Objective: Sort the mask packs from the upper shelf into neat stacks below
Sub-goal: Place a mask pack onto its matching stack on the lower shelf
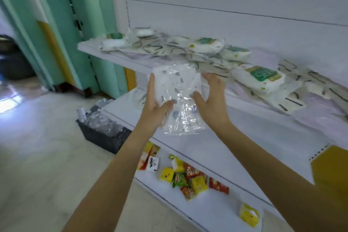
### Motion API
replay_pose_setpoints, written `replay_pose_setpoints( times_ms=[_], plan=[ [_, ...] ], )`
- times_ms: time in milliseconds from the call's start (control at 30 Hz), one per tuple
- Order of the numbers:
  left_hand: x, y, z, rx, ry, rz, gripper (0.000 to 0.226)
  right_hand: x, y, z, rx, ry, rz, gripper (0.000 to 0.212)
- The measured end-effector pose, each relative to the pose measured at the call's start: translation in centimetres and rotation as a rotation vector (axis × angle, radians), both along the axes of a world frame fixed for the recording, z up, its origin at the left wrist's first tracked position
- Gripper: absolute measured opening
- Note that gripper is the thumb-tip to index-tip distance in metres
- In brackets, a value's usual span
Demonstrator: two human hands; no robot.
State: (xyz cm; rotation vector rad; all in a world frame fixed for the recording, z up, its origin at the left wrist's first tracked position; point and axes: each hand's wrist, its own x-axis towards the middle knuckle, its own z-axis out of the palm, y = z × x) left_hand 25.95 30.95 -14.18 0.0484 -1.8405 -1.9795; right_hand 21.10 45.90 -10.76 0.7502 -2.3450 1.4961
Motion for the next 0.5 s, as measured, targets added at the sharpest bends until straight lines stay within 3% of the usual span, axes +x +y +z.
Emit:
replay_pose_setpoints(
  times_ms=[67,133,300,500],
  plan=[
    [2.2,-4.3,-1.7,0.034,-0.054,0.055,0.097,2.5,-4.2,-2.0,-0.054,-0.185,0.191,0.047],
    [4.3,-8.3,-3.5,0.073,-0.145,0.061,0.094,4.7,-8.3,-4.6,-0.077,-0.320,0.256,0.049],
    [7.6,-16.3,-8.2,0.080,-0.387,0.024,0.051,8.1,-17.3,-10.9,-0.087,-0.515,0.204,0.058],
    [7.6,-22.9,-10.8,0.006,-0.573,-0.086,0.051,8.6,-23.6,-14.6,-0.104,-0.664,0.098,0.064]
  ],
)
